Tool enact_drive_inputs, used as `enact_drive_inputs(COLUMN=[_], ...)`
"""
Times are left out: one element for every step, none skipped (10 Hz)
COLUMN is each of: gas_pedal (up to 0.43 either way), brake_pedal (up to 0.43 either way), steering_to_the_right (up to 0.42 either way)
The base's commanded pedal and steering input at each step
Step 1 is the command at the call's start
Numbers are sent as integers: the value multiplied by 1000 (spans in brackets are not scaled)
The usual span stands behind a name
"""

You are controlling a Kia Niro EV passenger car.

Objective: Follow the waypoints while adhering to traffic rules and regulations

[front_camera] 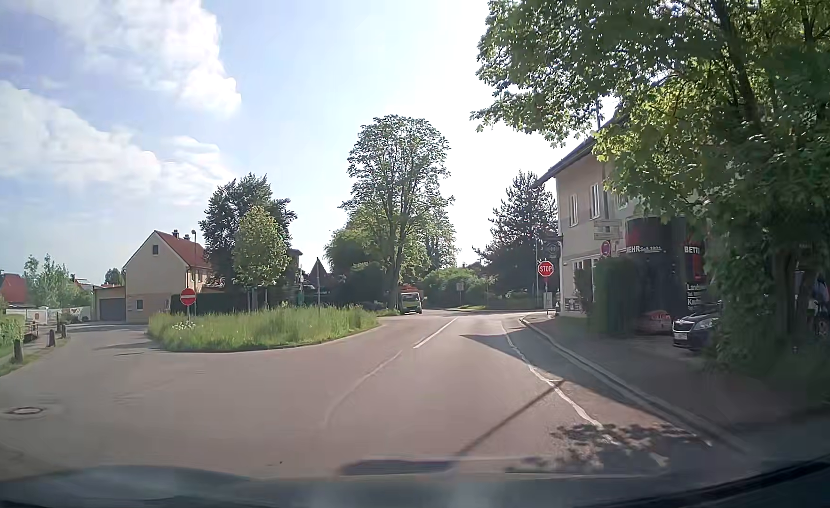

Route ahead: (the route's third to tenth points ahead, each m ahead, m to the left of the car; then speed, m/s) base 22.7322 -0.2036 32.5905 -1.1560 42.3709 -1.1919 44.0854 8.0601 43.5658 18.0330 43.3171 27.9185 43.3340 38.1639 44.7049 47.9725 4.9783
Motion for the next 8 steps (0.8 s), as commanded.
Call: enact_drive_inputs(gas_pedal=[98, 98, 98, 98, 110, 110, 110, 110], brake_pedal=[0, 0, 0, 0, 0, 0, 0, 0], steering_to_the_right=[17, 17, 17, 17, 17, 17, 18, 18])
